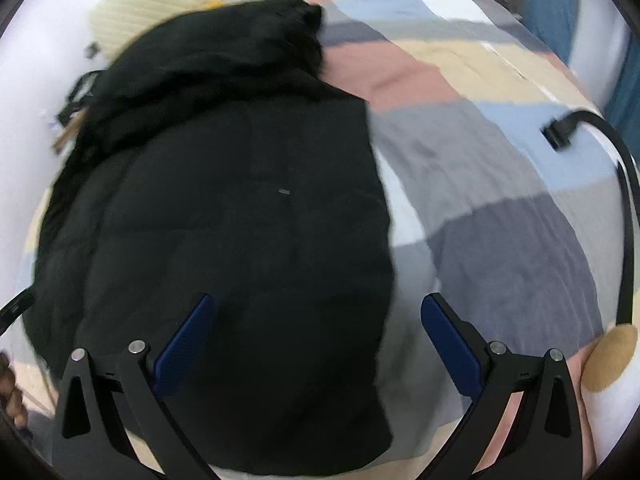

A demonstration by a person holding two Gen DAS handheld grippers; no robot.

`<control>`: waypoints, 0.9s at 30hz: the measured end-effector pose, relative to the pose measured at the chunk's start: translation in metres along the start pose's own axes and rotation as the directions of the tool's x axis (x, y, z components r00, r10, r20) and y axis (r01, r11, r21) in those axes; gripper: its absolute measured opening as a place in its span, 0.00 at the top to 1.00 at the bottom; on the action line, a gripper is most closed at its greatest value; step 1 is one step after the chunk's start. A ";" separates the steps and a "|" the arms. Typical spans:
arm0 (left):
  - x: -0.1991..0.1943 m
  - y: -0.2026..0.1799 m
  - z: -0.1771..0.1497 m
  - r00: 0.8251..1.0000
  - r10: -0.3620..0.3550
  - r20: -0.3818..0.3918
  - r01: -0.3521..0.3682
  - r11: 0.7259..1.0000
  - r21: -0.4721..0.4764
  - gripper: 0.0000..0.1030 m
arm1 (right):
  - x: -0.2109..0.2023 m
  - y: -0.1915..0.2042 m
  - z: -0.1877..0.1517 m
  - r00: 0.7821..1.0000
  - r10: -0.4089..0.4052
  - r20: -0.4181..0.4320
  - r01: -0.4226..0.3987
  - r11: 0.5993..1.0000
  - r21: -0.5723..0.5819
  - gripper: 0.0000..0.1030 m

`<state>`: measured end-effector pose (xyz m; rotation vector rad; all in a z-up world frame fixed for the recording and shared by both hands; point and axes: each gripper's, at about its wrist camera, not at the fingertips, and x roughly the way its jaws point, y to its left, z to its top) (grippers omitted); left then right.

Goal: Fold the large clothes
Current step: 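Move both tools over the jacket body toward the hem, then close the right tool on the jacket hem while the left tool grasps the hem beside it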

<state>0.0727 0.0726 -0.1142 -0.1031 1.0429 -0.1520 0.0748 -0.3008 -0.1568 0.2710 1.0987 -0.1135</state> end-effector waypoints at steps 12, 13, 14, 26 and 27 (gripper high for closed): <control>0.002 0.002 -0.004 1.000 0.004 -0.024 -0.004 1.000 0.011 0.31 | 0.049 -0.063 -0.030 0.933 0.317 -0.173 -0.196 0.845 0.497 0.00; 0.003 0.002 -0.004 1.000 0.005 -0.025 -0.005 1.000 0.011 0.31 | 0.051 -0.062 -0.033 0.919 0.350 -0.179 -0.219 0.833 0.508 0.00; 0.003 0.002 -0.004 1.000 0.006 -0.026 -0.006 1.000 0.010 0.31 | 0.052 -0.059 -0.035 0.907 0.379 -0.183 -0.243 0.827 0.507 0.00; 0.007 0.009 -0.005 0.999 -0.002 -0.043 0.001 1.000 -0.013 0.31 | -0.022 -0.020 -0.030 0.815 0.573 0.086 -0.570 0.767 0.293 0.02; 0.008 0.010 -0.005 0.999 -0.006 -0.047 0.005 1.000 -0.017 0.31 | -0.027 -0.019 -0.032 0.806 0.583 0.102 -0.586 0.761 0.281 0.05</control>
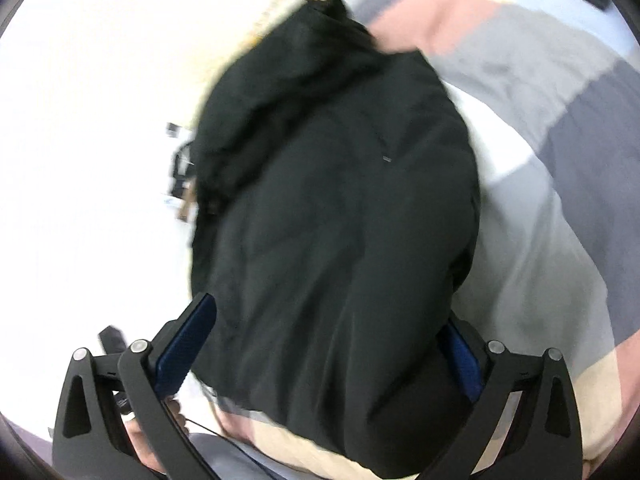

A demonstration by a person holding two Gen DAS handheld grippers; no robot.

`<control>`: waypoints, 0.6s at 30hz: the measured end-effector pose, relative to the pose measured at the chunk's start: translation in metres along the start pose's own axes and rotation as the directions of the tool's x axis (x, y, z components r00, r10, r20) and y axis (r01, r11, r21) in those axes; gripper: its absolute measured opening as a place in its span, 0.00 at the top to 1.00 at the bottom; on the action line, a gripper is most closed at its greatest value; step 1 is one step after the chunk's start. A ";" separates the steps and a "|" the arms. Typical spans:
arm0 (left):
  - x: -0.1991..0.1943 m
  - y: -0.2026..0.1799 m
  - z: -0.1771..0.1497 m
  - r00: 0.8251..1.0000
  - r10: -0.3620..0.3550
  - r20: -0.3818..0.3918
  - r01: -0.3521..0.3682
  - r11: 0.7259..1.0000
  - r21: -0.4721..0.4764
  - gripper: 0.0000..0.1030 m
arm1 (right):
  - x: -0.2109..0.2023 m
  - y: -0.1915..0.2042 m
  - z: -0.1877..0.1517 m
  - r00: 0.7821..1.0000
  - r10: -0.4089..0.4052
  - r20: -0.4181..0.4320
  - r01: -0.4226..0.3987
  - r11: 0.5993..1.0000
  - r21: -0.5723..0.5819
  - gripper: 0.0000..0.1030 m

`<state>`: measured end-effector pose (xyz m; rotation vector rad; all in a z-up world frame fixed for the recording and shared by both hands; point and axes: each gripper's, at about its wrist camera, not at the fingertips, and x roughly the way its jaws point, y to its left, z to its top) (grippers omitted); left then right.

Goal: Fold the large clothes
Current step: 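Close the right tool on the jacket hem while the left tool grasps the hem beside it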

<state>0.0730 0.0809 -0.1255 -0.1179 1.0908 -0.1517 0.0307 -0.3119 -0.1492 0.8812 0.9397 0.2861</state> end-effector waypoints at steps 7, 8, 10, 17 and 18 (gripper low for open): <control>0.001 0.010 0.002 0.999 -0.030 -0.020 0.030 0.999 -0.033 0.31 | -0.006 -0.016 -0.008 0.998 -0.066 -0.009 0.067 0.996 0.058 0.13; 0.001 0.011 0.003 0.999 -0.037 -0.025 0.036 0.999 -0.037 0.31 | -0.002 -0.019 -0.008 0.994 -0.104 -0.028 0.106 0.992 0.068 0.13; 0.000 0.016 0.004 0.999 -0.042 -0.031 0.041 0.998 -0.044 0.31 | 0.007 -0.031 -0.007 0.976 -0.203 -0.081 0.210 0.973 0.095 0.12; -0.014 0.051 0.007 0.999 0.035 -0.009 -0.036 0.992 -0.124 0.31 | 0.018 -0.054 -0.010 0.963 -0.219 -0.157 0.249 0.946 0.206 0.12; -0.017 0.061 0.009 1.000 0.029 -0.003 -0.029 0.988 -0.154 0.31 | 0.016 -0.050 -0.011 0.975 -0.170 -0.146 0.197 0.960 0.201 0.12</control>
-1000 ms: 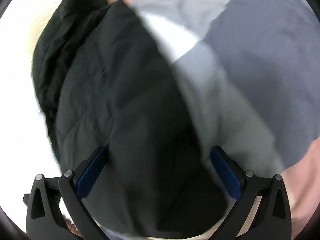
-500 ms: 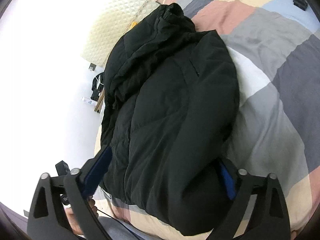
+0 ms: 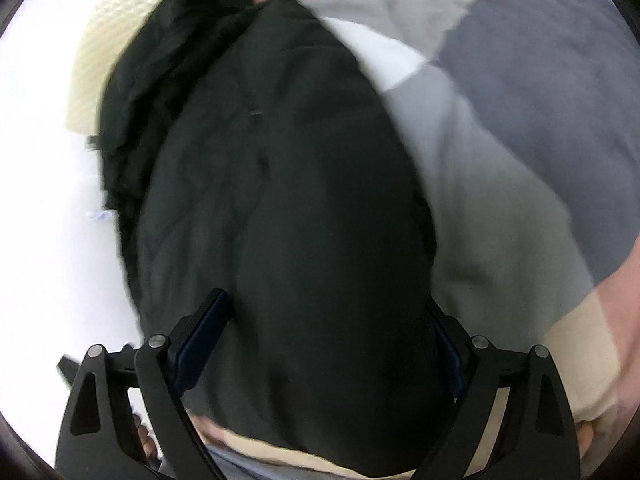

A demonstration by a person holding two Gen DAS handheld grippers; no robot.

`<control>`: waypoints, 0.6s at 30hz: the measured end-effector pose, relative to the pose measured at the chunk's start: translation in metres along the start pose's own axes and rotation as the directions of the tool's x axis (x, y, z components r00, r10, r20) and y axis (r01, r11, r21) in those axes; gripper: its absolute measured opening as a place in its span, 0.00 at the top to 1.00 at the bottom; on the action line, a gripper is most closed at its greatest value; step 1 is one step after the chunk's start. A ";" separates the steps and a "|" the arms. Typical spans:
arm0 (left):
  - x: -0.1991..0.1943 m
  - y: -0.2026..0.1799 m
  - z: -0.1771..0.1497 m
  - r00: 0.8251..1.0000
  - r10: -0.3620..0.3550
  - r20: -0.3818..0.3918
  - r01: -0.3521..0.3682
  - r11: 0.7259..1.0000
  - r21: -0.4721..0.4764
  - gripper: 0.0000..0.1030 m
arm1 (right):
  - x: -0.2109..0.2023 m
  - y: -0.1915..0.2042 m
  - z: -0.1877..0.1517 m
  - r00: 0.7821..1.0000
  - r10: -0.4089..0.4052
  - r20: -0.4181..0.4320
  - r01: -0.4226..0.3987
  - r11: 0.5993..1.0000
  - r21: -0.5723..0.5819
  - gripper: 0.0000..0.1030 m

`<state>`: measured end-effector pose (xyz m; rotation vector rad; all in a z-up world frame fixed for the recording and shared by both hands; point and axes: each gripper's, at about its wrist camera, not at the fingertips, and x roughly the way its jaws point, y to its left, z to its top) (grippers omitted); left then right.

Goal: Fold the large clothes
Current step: 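Close the right tool on the jacket hem while the left tool grasps the hem beside it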

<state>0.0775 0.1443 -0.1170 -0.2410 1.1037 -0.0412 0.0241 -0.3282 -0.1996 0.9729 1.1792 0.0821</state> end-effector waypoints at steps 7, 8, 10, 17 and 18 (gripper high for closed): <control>0.007 0.045 0.006 1.000 -0.013 -0.019 0.011 0.995 -0.097 0.31 | -0.021 0.025 -0.010 0.988 0.111 0.105 -0.098 0.988 -0.117 0.39; 0.008 0.049 0.006 1.000 -0.018 -0.023 0.016 0.995 -0.103 0.31 | -0.018 0.026 -0.008 0.988 0.116 0.104 -0.104 0.988 -0.113 0.40; 0.009 0.054 0.008 0.999 -0.029 -0.017 0.027 0.993 -0.115 0.31 | -0.015 0.024 -0.009 0.990 0.105 0.091 -0.096 0.990 -0.104 0.44; 0.010 0.072 0.014 1.000 -0.012 0.028 0.016 0.985 -0.169 0.31 | 0.024 0.040 -0.011 0.998 -0.066 0.006 0.066 0.979 -0.195 0.44; 0.010 0.075 0.013 1.000 -0.015 0.027 0.019 0.984 -0.178 0.31 | 0.025 0.042 -0.011 0.997 -0.073 0.008 0.073 0.977 -0.200 0.44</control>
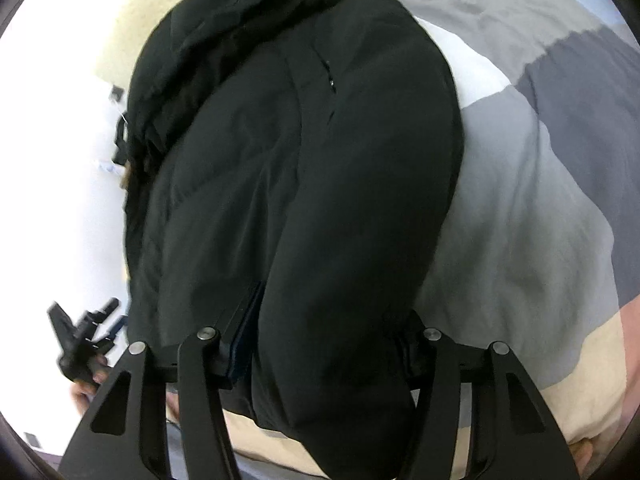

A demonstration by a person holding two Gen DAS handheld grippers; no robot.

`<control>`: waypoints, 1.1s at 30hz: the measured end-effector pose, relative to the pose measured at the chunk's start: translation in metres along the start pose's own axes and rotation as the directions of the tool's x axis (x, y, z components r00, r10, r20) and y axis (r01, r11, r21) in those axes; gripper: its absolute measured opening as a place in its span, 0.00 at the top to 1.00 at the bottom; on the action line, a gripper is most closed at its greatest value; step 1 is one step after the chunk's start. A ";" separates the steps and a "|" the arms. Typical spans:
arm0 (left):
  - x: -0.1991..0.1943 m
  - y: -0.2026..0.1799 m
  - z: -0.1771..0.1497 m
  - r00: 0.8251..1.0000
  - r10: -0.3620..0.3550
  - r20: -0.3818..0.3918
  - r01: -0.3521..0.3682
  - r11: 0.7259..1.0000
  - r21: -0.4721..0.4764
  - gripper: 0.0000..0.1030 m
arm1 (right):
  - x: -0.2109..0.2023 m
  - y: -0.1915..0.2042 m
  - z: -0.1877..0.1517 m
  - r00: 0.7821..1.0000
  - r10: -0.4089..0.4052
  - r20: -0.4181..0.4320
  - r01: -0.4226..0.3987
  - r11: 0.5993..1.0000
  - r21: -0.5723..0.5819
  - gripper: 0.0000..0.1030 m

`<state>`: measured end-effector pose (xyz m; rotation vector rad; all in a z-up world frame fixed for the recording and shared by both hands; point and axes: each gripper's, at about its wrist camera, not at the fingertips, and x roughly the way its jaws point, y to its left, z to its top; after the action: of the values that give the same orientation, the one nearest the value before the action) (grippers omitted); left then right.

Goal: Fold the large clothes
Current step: 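Close the right tool on the jacket hem while the left tool grasps the hem beside it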

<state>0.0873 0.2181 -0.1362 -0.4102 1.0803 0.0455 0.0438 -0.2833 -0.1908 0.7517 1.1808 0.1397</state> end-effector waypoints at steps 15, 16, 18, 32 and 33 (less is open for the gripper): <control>0.022 0.035 0.004 0.997 -0.041 -0.062 0.038 0.998 -0.042 0.20 | -0.055 -0.002 0.005 0.973 0.130 0.192 -0.132 0.991 -0.002 0.82; 0.028 0.034 0.004 0.997 -0.022 -0.080 0.020 1.000 -0.021 0.20 | -0.053 -0.005 0.005 0.974 0.132 0.182 -0.137 0.990 0.013 0.82; 0.037 0.034 0.003 0.994 -0.025 -0.109 0.025 1.000 0.000 0.19 | -0.048 -0.013 0.006 0.978 0.138 0.159 -0.148 0.988 0.052 0.82; 0.064 0.039 0.002 0.901 -0.391 -0.186 0.367 0.918 -0.152 0.11 | -0.025 -0.039 0.006 0.990 0.118 0.073 -0.131 0.970 0.205 0.65; 0.065 0.035 0.000 0.892 -0.408 -0.196 0.384 0.911 -0.148 0.11 | -0.025 -0.040 0.006 0.991 0.112 0.074 -0.125 0.970 0.207 0.64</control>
<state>0.1102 0.2399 -0.2024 -0.7408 1.1996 -0.3160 0.0278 -0.3280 -0.1934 1.0081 1.1029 0.0905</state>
